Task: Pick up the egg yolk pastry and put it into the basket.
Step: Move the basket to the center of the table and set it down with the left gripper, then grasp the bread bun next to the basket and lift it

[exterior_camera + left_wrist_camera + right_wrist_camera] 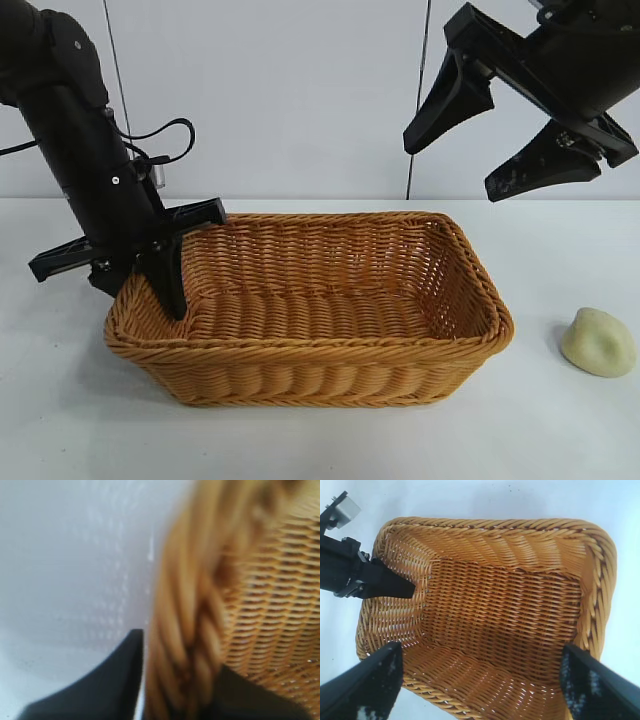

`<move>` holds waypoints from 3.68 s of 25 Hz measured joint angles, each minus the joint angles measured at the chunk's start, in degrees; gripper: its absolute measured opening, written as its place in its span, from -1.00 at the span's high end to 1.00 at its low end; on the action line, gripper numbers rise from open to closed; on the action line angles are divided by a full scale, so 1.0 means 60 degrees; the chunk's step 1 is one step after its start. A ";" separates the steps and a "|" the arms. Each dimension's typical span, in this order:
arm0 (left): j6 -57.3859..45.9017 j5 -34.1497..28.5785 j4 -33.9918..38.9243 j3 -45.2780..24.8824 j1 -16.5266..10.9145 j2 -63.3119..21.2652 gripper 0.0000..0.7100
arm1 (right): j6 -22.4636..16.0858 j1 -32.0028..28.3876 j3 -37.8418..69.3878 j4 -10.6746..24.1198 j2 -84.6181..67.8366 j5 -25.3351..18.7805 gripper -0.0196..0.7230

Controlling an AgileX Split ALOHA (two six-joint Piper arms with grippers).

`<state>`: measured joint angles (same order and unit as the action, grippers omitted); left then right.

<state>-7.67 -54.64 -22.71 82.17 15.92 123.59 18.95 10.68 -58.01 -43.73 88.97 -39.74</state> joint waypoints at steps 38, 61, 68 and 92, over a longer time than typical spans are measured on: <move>-0.0306 -0.1968 0.3698 0.0486 -0.2222 -0.3058 -0.81 | 0.0000 0.0000 0.0000 0.0003 0.0000 0.0007 -0.70; 0.0420 -0.2462 0.3961 -0.4068 -0.2273 -1.0166 -0.81 | 0.0000 0.0000 0.0000 0.0011 0.0000 0.0033 -0.70; 0.0420 -0.2370 0.3951 -0.6648 -0.2273 -1.3202 -0.81 | 0.0000 0.0000 0.0000 0.0011 0.0000 0.0033 -0.70; 0.0492 -0.1167 0.3943 -0.8919 -0.2273 -2.0622 -0.81 | -0.0627 0.0000 -0.0387 0.1467 0.0000 -0.0373 -0.70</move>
<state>-4.72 -61.64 0.95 28.66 2.29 -0.14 15.18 10.68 -60.33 -34.93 88.97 -41.97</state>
